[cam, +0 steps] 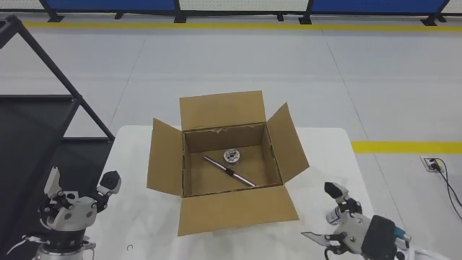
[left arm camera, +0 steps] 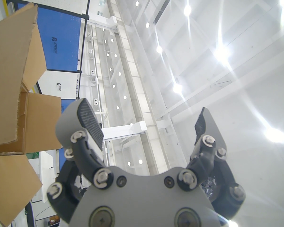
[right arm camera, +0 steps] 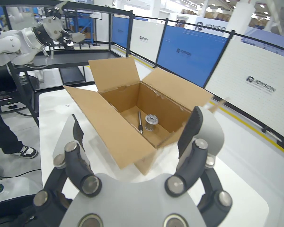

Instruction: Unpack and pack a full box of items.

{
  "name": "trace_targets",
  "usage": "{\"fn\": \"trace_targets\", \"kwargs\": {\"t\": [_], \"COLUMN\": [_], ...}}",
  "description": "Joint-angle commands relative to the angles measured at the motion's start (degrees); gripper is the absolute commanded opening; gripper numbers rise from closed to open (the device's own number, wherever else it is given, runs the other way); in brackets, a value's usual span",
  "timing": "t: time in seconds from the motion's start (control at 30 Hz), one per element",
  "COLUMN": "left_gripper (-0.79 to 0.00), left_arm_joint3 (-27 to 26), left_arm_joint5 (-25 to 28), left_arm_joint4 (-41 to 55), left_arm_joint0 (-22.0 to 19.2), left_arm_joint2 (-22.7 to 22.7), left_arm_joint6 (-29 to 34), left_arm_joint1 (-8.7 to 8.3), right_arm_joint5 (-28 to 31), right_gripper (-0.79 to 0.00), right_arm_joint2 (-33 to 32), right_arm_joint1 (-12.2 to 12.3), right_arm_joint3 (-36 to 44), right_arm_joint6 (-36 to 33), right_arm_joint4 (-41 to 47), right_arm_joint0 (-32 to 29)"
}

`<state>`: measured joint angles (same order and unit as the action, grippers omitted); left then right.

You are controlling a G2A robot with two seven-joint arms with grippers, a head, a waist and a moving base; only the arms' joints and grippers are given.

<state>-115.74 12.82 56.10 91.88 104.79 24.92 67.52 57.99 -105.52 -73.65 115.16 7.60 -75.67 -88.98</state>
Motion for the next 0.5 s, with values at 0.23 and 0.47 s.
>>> {"fn": "trace_targets", "kwargs": {"t": [0.23,0.47], "left_gripper": [0.000,0.000], "left_arm_joint3": [0.0,0.0], "left_arm_joint5": [0.0,0.0], "left_arm_joint4": [0.0,0.0], "left_arm_joint0": [0.0,0.0], "left_arm_joint2": [0.0,0.0], "left_arm_joint6": [0.0,0.0], "left_arm_joint1": [0.00,0.00], "right_arm_joint5": [-6.0,-15.8], "right_gripper": [0.000,0.000], "right_arm_joint2": [-7.7,-2.8], "right_arm_joint1": [0.9,1.0], "right_arm_joint3": [-10.5,-17.5], "right_arm_joint6": [8.3,-6.7], "right_arm_joint4": [-7.4,-6.4], "right_arm_joint0": [-8.1,-1.1]}}
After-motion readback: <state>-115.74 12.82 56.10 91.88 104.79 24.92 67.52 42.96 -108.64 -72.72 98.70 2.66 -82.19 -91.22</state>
